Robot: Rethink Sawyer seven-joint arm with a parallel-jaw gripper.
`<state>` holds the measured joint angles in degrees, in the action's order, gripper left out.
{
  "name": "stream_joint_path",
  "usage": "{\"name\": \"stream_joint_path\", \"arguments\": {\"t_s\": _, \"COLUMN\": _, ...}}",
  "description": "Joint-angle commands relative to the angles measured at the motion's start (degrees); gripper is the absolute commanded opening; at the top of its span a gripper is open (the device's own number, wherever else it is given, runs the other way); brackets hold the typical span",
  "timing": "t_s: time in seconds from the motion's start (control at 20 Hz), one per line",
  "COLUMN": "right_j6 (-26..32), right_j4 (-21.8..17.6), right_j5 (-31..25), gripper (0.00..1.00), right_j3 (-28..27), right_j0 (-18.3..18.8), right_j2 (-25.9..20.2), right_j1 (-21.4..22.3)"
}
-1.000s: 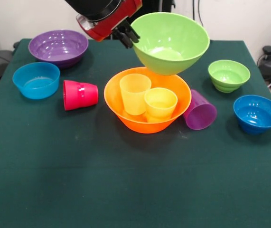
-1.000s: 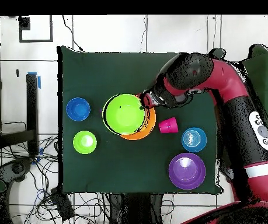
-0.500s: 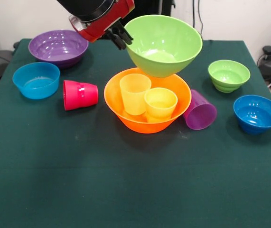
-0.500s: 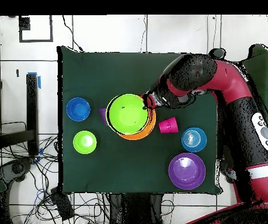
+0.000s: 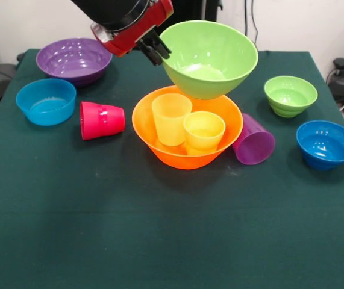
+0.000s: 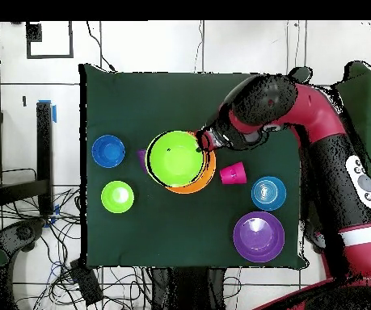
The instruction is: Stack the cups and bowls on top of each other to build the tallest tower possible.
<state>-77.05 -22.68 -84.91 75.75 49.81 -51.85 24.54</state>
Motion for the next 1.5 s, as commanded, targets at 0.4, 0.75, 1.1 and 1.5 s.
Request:
{"name": "stream_joint_path", "arguments": {"t_s": 0.4, "right_j6": 21.4, "right_j4": -6.3, "right_j5": 2.6, "gripper": 0.00, "right_j3": -1.6, "right_j0": 0.3, "right_j2": -1.1, "right_j1": -5.4}}
{"name": "stream_joint_path", "arguments": {"t_s": 0.75, "right_j6": 23.4, "right_j4": -7.1, "right_j5": 0.3, "gripper": 0.00, "right_j3": -3.7, "right_j0": 0.8, "right_j2": -1.5, "right_j1": -6.1}}
{"name": "stream_joint_path", "arguments": {"t_s": 1.1, "right_j6": 23.3, "right_j4": -6.7, "right_j5": -0.6, "gripper": 0.00, "right_j3": -3.8, "right_j0": 1.2, "right_j2": -2.0, "right_j1": -5.7}}
{"name": "stream_joint_path", "arguments": {"t_s": 1.5, "right_j6": 25.2, "right_j4": -6.6, "right_j5": -3.2, "gripper": 0.00, "right_j3": -6.2, "right_j0": 1.0, "right_j2": -1.9, "right_j1": -5.6}}
